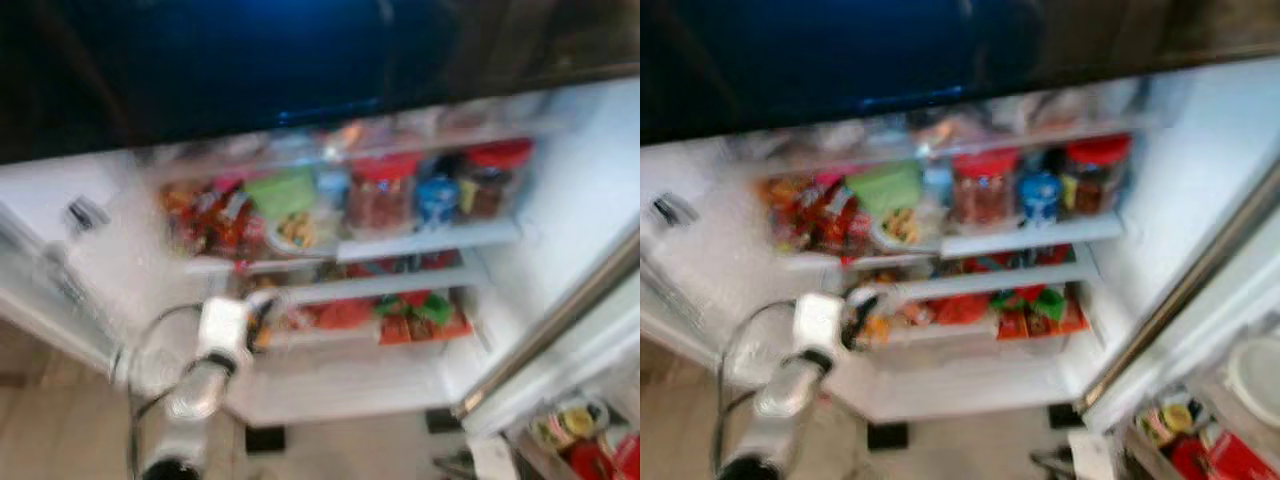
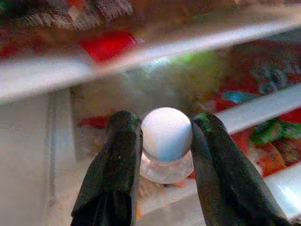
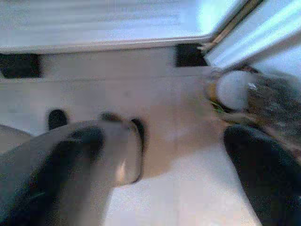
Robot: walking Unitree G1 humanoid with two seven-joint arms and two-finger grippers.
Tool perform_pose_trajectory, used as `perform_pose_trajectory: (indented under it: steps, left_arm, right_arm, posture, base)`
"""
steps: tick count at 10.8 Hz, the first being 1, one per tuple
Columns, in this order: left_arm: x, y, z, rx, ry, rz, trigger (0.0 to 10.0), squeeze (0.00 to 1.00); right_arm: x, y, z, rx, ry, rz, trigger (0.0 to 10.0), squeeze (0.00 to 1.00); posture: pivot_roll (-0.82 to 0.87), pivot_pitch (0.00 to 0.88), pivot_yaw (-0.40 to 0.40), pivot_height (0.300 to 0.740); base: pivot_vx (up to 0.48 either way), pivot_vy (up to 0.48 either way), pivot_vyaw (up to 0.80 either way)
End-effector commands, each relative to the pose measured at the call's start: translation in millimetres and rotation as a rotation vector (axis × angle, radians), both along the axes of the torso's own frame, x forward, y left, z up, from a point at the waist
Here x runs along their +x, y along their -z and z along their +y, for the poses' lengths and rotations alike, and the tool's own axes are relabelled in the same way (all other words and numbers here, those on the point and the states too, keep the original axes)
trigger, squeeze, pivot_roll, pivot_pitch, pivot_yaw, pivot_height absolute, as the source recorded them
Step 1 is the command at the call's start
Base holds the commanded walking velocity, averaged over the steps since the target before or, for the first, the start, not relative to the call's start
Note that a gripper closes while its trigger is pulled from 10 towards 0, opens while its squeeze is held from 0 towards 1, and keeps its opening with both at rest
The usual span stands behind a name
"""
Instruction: Restocking fridge
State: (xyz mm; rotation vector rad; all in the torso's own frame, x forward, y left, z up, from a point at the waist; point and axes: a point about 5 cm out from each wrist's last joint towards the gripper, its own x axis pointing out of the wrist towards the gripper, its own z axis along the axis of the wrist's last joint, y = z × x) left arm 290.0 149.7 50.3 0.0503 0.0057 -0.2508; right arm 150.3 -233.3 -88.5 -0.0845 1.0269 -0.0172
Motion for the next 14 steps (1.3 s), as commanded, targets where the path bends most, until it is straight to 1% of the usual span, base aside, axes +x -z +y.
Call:
perform_pose_trajectory:
  steps: [1,4,7,8,12,13,14]
  left_arm:
    - [0.0,-1.2,-2.4,-0.023,-0.002,-0.007,10.0,0.00]
    - [-0.8,-1.3,-2.4,-0.027,-0.005,-0.012,10.0,0.00]
    - [0.0,-3.4,-2.5,-0.030,-0.005,-0.024,10.0,0.00]
    - [0.0,-3.7,-2.6,-0.029,-0.003,-0.026,10.0,0.00]
    - [3.5,-7.3,-1.7,-0.017,-0.003,-0.039,10.0,0.00]
    - [4.2,-7.9,-2.2,-0.015,-0.002,-0.041,10.0,0.00]
    - [4.4,-8.1,-2.7,-0.015,-0.002,-0.042,10.0,0.00]
  right_arm:
    - [-11.5,4.6,0.4,0.007,0.012,0.037,10.0,0.00]
    - [-11.4,4.6,1.2,0.016,0.017,0.029,10.0,0.00]
    - [-12.3,4.9,-0.2,-0.003,0.013,0.041,10.0,0.00]
    - [-12.6,5.0,-0.6,-0.008,0.013,0.044,10.0,0.00]
    - [-12.2,4.8,-0.6,-0.009,0.005,0.045,10.0,0.00]
    - [-10.8,4.2,0.3,0.002,0.002,0.028,10.0,0.00]
    - [-10.9,4.2,0.4,0.006,0.014,0.024,10.0,0.00]
  posture:
    - [-0.13,0.115,0.118,0.740]
    - [-0.13,0.115,0.120,0.740]
    - [-0.13,0.119,0.118,0.740]
    - [-0.13,0.119,0.118,0.725]
    - [-0.13,0.120,0.117,0.640]
    - [-0.13,0.120,0.118,0.626]
    - [-0.13,0.120,0.117,0.626]
  base:
    - [0.000,0.000,0.00]
    - [0.000,0.000,0.00]
    - [0.000,0.000,0.00]
    - [0.000,0.000,0.00]
    - [0.000,0.000,0.00]
    - [0.000,0.000,0.00]
    - [0.000,0.000,0.00]
